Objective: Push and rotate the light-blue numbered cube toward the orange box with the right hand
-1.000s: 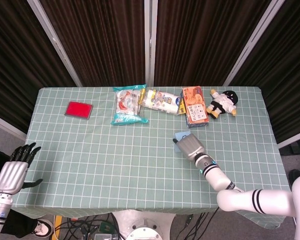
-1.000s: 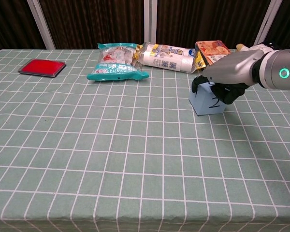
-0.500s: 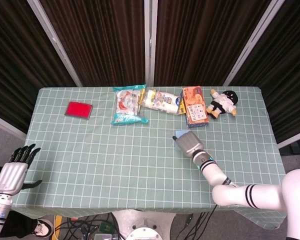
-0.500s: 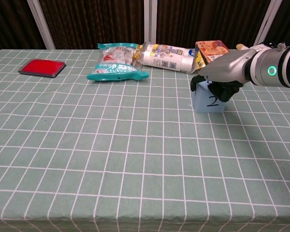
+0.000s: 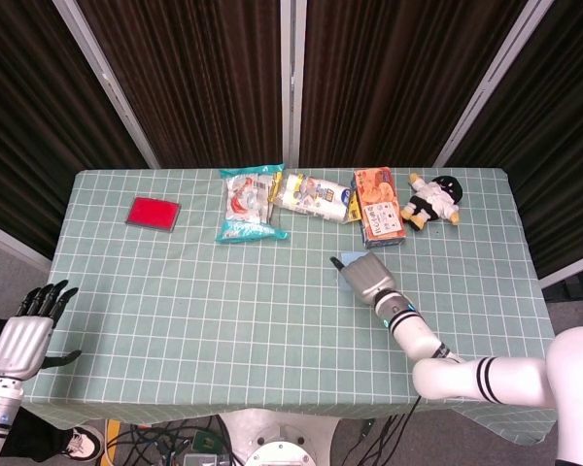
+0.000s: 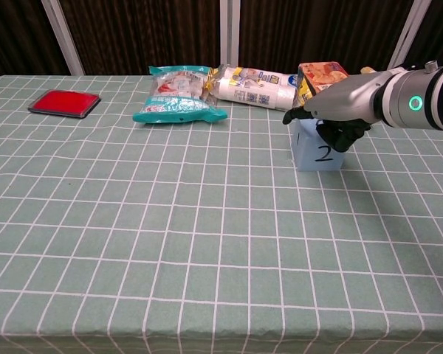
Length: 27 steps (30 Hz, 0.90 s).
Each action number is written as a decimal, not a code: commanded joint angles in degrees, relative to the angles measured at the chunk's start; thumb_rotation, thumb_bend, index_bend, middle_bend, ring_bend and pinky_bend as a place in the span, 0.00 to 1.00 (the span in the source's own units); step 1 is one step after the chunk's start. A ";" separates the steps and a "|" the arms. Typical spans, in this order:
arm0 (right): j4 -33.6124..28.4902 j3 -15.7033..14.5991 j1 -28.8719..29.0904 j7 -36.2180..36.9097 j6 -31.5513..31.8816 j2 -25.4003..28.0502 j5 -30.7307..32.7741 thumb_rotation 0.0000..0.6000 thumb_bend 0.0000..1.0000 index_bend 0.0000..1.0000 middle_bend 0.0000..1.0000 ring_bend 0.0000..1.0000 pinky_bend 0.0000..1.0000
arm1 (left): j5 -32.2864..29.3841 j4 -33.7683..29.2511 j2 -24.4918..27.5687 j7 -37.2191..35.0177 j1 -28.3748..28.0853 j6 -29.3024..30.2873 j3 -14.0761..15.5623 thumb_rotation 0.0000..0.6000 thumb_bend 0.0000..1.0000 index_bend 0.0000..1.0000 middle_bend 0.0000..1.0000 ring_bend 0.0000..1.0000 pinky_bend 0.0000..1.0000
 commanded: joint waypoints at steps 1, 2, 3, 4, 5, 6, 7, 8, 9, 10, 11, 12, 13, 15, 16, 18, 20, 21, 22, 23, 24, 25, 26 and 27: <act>-0.39 0.09 -0.22 1.16 -0.14 0.54 -0.78 1.00 1.00 0.00 0.91 0.81 0.71 | 0.01 -0.03 0.00 0.08 -0.03 -0.08 0.03 0.99 0.07 0.08 0.00 0.00 0.07; -0.46 0.12 -0.29 1.51 -0.13 0.68 -1.08 1.00 1.00 0.00 0.91 0.81 0.71 | 0.02 -0.06 0.00 0.12 -0.05 -0.12 0.04 0.99 0.07 0.08 0.00 0.00 0.07; -0.62 0.18 -0.40 2.00 -0.09 0.88 -1.47 1.00 1.00 0.00 0.91 0.81 0.71 | 0.01 -0.08 0.02 0.15 -0.05 -0.12 0.04 0.99 0.07 0.08 0.00 0.00 0.07; -0.79 0.23 -0.49 2.37 -0.06 1.05 -1.75 1.00 1.00 0.00 0.91 0.81 0.71 | -0.02 -0.10 0.04 0.15 -0.05 -0.12 0.04 0.99 0.07 0.08 0.00 0.00 0.07; -0.98 0.26 -0.57 2.69 0.01 1.25 -2.02 1.00 1.00 0.00 0.91 0.81 0.71 | -0.04 -0.15 0.07 0.14 -0.05 -0.13 0.04 0.99 0.07 0.08 0.00 0.00 0.07; -1.28 0.26 -0.67 3.01 0.18 1.54 -2.38 1.00 1.00 0.00 0.91 0.81 0.71 | -0.05 -0.22 0.12 0.16 -0.05 -0.14 0.04 0.99 0.07 0.08 0.00 0.00 0.07; -1.53 0.22 -0.73 3.16 0.35 1.79 -2.60 1.00 1.00 0.00 0.91 0.81 0.71 | -0.04 -0.27 0.18 0.20 -0.05 -0.13 0.04 0.99 0.07 0.08 0.00 0.00 0.07; -1.82 0.21 -0.79 3.30 0.55 2.06 -2.80 1.00 1.00 0.00 0.91 0.81 0.71 | -0.03 -0.34 0.24 0.26 -0.05 -0.12 0.04 0.99 0.07 0.08 0.00 0.00 0.07; -2.25 0.25 -0.92 3.59 0.89 2.46 -3.15 1.00 1.00 0.00 0.91 0.81 0.71 | -0.01 -0.45 0.32 0.36 -0.05 -0.08 0.04 0.99 0.07 0.08 0.00 0.00 0.07; -2.65 0.32 -1.05 3.86 1.19 2.83 -3.48 1.00 1.00 0.00 0.91 0.81 0.71 | 0.01 -0.56 0.38 0.43 -0.05 -0.03 0.02 0.99 0.07 0.08 0.00 0.00 0.07; -3.15 0.44 -1.24 4.21 1.58 3.28 -3.92 1.00 1.00 0.00 0.91 0.81 0.71 | 0.02 -0.65 0.43 0.49 -0.05 0.02 -0.01 0.99 0.07 0.08 0.00 0.00 0.07; -3.99 0.71 -1.63 4.89 2.30 4.01 -4.78 1.00 1.00 0.00 0.91 0.81 0.71 | 0.03 -0.77 0.49 0.57 -0.05 0.11 -0.05 0.99 0.07 0.08 0.00 0.00 0.07; -4.76 0.89 -2.05 5.49 2.96 4.67 -5.64 1.00 1.00 0.00 0.91 0.81 0.71 | 0.04 -0.86 0.52 0.63 -0.04 0.17 -0.07 0.99 0.07 0.08 0.00 0.00 0.07; -6.88 1.04 -3.33 6.84 4.80 6.64 -8.09 1.00 1.00 0.00 0.91 0.81 0.71 | 0.08 -1.07 0.57 0.81 -0.02 0.29 -0.09 0.99 0.07 0.08 0.00 0.00 0.07; -7.87 1.02 -4.02 7.40 5.79 7.62 -9.33 1.00 1.00 0.00 0.91 0.81 0.71 | 0.09 -1.15 0.60 0.91 -0.01 0.33 -0.09 0.99 0.07 0.08 0.00 0.00 0.07; -10.18 0.69 -6.26 8.87 9.00 9.94 -12.93 1.00 1.00 0.00 0.91 0.81 0.71 | 0.15 -1.36 0.66 1.12 0.05 0.53 -0.10 0.99 0.07 0.08 0.00 0.00 0.07; -11.87 0.12 -8.87 10.50 12.52 11.81 -16.91 1.00 1.00 0.00 0.91 0.81 0.71 | 0.15 -1.50 0.70 1.30 0.15 0.77 -0.14 1.00 0.07 0.08 0.00 0.00 0.07; -12.76 -0.41 -10.91 11.83 15.11 12.94 -19.86 1.00 1.00 0.00 0.91 0.81 0.71 | 0.12 -1.61 0.74 1.38 0.20 0.90 -0.19 1.00 0.07 0.08 0.00 0.00 0.07; -13.25 -0.91 -12.51 12.92 16.99 13.77 -22.16 1.00 1.00 0.00 0.91 0.81 0.71 | 0.10 -1.69 0.77 1.44 0.23 0.98 -0.22 1.00 0.07 0.08 0.00 0.00 0.07; -13.62 -1.53 -14.20 14.09 18.83 14.54 -24.49 1.00 1.00 0.00 0.91 0.81 0.71 | 0.08 -1.75 0.78 1.51 0.25 1.05 -0.25 1.00 0.07 0.08 0.00 0.00 0.07; -13.78 -2.40 -16.54 15.70 21.40 15.41 -27.65 1.00 1.00 0.00 0.91 0.81 0.71 | 0.08 -1.83 0.82 1.63 0.27 1.14 -0.29 1.00 0.07 0.08 0.00 0.00 0.07; -13.58 -3.08 -18.35 16.89 23.44 15.90 -30.09 1.00 1.00 0.00 0.91 0.81 0.71 | 0.10 -1.91 0.84 1.72 0.28 1.21 -0.31 1.00 0.07 0.08 0.00 0.00 0.07; -13.12 -3.75 -20.22 18.09 25.60 16.18 -32.52 1.00 1.00 0.00 0.91 0.81 0.71 | 0.12 -2.00 0.84 1.81 0.27 1.28 -0.35 1.00 0.07 0.08 0.00 0.00 0.07; -12.12 -4.60 -22.73 19.67 28.54 16.28 -35.64 1.00 1.00 0.00 0.91 0.81 0.71 | 0.16 -2.10 0.83 1.95 0.26 1.38 -0.40 1.00 0.07 0.08 0.00 0.00 0.07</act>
